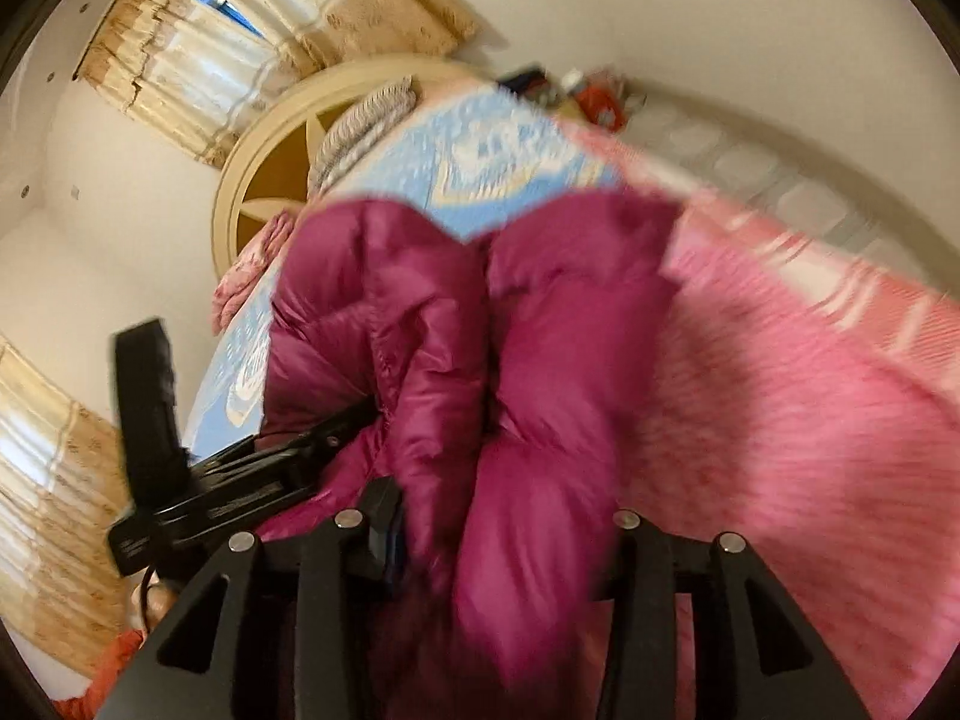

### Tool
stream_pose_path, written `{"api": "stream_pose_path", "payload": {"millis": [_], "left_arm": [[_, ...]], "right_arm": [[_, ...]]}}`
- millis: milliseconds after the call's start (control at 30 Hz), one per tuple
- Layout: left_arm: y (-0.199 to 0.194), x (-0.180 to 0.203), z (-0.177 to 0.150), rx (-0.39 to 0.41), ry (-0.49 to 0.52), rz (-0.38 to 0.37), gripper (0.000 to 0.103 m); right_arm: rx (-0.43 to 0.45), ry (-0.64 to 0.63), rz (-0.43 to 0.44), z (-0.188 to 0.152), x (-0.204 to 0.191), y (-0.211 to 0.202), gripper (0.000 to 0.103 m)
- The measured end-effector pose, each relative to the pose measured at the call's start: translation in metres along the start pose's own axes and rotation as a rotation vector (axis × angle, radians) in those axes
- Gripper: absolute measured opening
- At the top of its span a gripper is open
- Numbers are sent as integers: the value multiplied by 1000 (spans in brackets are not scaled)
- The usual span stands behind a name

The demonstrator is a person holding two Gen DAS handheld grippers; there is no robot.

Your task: Fold large clothes

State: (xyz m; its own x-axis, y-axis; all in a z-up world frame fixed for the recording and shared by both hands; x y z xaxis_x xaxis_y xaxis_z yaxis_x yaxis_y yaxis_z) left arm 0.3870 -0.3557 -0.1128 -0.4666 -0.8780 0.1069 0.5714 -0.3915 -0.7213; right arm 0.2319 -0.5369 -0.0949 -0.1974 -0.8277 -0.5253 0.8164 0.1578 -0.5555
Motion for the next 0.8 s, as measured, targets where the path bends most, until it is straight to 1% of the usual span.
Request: {"api": "stream_pose_path", "payload": {"millis": [100,133,167,233,267,333,367,400,433,500,567,633,700,800], "left_arm": [[-2,8,-2,22,33,49,93],[-3,11,-3,27,45,62,93],[-3,14,-3,32,57,75,93],[-5,21,-5,47,84,107,93],[-6,24,-6,51,95,120,93],[-8,30,-8,57,113,140,93],[-9,32,-9,59,119,146,93],[-9,33,-10,59,122,148,93],[-10,32,-10,60,121,148,93],[-7,33,-9,56,119,151,95],[-10,32,-12,54,119,160,98],[-7,35,-10,47,127,170,103],[-5,38,-10,35,138,177,103],[0,40,-5,26,145,164,103]], "right_arm": [[103,-83,-87,5,-14,-42,42],[140,-130,-129,8,-23,-56,42],[170,-169,-153,11,-30,-68,42],[206,-230,-155,16,-48,-79,42],[192,-288,-154,18,-65,-76,42],[140,-381,-197,18,-88,-57,41],[116,-397,-189,17,-94,-47,40],[89,-388,-186,17,-94,-38,30],[70,-371,-201,16,-92,-32,26],[21,-295,-257,9,-79,-16,26],[5,-273,-301,-2,-64,-5,26],[-8,-219,-307,-10,-46,2,26],[3,-160,-295,-17,-34,5,26],[33,-161,-318,-25,-29,7,26]]}}
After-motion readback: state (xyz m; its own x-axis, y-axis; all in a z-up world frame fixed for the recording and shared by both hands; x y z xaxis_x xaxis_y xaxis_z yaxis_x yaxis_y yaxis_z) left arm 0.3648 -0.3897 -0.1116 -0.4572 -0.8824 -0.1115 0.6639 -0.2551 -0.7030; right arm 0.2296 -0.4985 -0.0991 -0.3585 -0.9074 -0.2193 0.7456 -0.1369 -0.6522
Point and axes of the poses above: each gripper's, at about its wrist camera, not at the fingertips, and y roughly the way its jaws point, x to its right, z to its top, the point moved 2 cm from there along y, roughly the way its jaws point, and after that the axes turned 8 degrees about x, right-handed, at the moved point
